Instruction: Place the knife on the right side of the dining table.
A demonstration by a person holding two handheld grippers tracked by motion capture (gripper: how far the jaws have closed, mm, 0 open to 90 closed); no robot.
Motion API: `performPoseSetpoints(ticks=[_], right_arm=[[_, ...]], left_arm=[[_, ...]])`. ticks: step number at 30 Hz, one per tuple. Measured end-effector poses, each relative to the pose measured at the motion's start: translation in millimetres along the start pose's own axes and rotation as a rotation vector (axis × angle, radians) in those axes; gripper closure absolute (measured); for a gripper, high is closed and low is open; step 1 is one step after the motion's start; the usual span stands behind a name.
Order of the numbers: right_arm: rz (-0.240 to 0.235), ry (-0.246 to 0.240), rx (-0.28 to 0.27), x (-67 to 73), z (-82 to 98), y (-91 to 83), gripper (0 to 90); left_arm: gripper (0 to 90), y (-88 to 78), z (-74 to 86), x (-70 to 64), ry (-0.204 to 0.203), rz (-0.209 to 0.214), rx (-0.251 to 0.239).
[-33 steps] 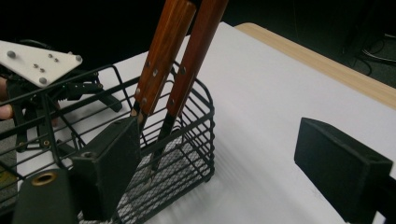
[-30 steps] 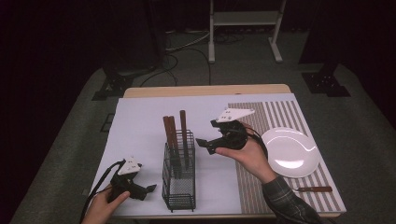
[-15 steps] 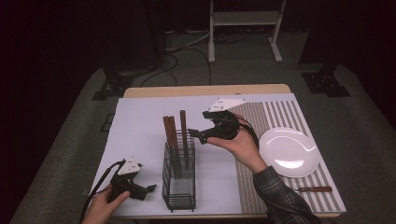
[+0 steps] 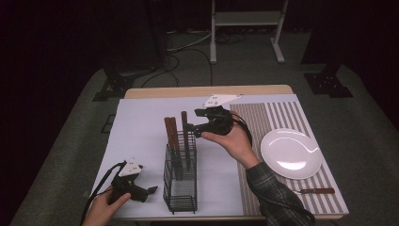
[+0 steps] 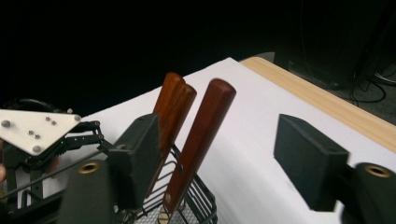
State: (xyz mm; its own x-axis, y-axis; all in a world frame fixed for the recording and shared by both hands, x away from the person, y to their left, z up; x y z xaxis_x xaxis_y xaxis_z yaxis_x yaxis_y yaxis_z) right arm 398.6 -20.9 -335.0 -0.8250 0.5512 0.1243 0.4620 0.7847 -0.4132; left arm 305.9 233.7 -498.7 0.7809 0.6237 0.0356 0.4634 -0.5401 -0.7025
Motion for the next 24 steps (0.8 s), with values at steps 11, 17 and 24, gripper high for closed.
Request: performPoseSetpoints(ticks=[11,17,24], right_arm=[[-0.024,0.008,0.002,-2.7,-8.3,15.8,49.1],[-0.051,0.023,0.005,-3.0,-10.8,22.0,59.3],[-0.062,0.033,0.011,-2.5,-12.3,21.1,68.0]], left_arm=[[0.0,0.1,0.0,0.0,0.000,-0.001,-0.001],[0.0,0.1,0.0,0.0,0.000,-0.001,-0.001],[0.0,0.1,0.0,0.0,0.000,-0.001,-0.001]])
Point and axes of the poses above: each handheld gripper's, and its own axes: y roughly forward along the jaws, z roughly out of its underside, x roughly to its left, the point moved 5 cm from there along y, roughly forward along the jaws, and after that the axes turned 2 degrees about y, right-handed, at the moved point
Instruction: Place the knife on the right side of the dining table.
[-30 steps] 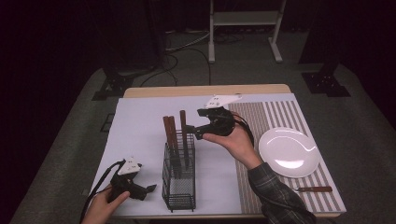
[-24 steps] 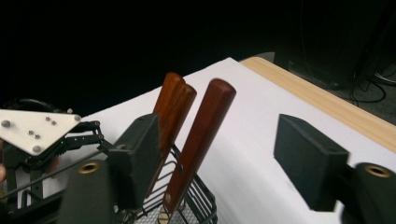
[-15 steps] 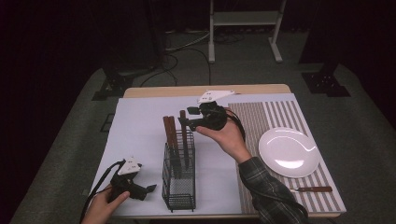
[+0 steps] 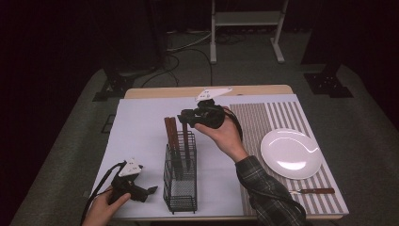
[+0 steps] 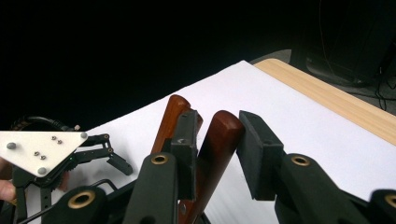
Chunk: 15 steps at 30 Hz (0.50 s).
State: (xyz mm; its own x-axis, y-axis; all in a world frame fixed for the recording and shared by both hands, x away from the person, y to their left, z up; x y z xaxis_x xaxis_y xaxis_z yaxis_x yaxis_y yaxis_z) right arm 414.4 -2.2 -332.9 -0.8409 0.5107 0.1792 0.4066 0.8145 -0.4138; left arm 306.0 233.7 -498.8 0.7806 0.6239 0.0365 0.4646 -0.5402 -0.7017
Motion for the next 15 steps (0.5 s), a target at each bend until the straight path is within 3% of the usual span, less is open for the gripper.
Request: performPoseSetpoints(ticks=[15], right_arm=[[-0.042,0.042,-0.012,5.9,1.1,-15.1,75.7]], left_arm=[[0.0,-0.2,0.1,0.2,0.003,0.001,0.004]])
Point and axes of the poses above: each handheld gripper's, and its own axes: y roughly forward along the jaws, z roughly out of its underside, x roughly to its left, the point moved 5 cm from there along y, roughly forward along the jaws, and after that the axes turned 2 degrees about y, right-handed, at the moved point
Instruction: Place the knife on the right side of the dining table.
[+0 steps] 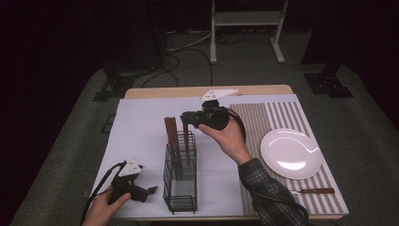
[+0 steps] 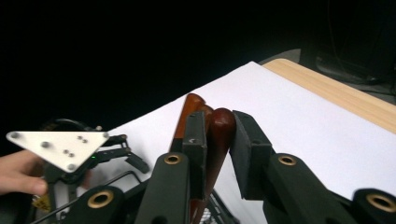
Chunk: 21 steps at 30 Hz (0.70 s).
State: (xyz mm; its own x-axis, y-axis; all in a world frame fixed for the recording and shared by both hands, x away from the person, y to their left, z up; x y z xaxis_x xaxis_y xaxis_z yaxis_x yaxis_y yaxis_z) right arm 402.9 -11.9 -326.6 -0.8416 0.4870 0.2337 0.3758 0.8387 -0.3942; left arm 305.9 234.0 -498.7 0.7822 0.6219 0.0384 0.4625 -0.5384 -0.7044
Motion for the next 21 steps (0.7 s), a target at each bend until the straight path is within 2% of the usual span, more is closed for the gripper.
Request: performPoseSetpoints(ticks=[7,14,21], right_arm=[[-0.049,0.025,-0.008,7.0,0.8,-6.2,78.1],[-0.091,0.022,-0.019,15.3,1.9,-10.1,79.5],[-0.091,0.013,-0.028,18.5,0.0,-11.5,79.6]], left_arm=[[0.0,0.1,0.0,-0.1,-0.001,0.000,-0.001],[0.0,0.1,0.0,-0.2,-0.002,0.001,-0.001],[0.0,0.2,0.0,-0.2,-0.003,0.001,-0.002]])
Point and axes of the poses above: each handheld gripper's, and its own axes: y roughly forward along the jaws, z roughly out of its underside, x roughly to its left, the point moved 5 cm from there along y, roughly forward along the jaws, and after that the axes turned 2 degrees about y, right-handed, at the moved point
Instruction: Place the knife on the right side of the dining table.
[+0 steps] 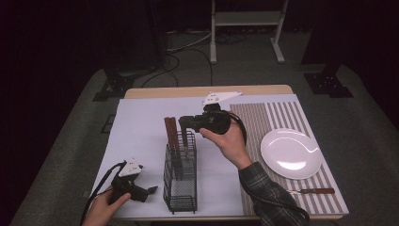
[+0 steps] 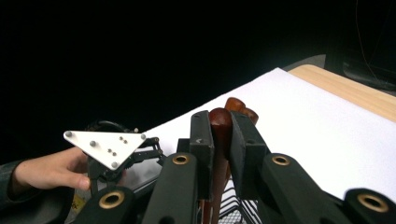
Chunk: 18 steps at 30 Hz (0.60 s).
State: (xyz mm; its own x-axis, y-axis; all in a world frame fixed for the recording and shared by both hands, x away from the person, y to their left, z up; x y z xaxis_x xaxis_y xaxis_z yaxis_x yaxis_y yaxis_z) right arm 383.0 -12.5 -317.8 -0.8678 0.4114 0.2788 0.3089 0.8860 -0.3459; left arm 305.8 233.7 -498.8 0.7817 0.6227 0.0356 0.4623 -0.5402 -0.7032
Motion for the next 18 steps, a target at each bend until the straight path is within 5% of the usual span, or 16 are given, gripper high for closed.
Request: performPoseSetpoints(ticks=[18], right_arm=[[0.037,-0.023,-0.068,1.9,-25.8,-16.3,79.6]], left_arm=[[0.0,0.1,0.0,-0.1,-0.001,0.000,-0.001]])
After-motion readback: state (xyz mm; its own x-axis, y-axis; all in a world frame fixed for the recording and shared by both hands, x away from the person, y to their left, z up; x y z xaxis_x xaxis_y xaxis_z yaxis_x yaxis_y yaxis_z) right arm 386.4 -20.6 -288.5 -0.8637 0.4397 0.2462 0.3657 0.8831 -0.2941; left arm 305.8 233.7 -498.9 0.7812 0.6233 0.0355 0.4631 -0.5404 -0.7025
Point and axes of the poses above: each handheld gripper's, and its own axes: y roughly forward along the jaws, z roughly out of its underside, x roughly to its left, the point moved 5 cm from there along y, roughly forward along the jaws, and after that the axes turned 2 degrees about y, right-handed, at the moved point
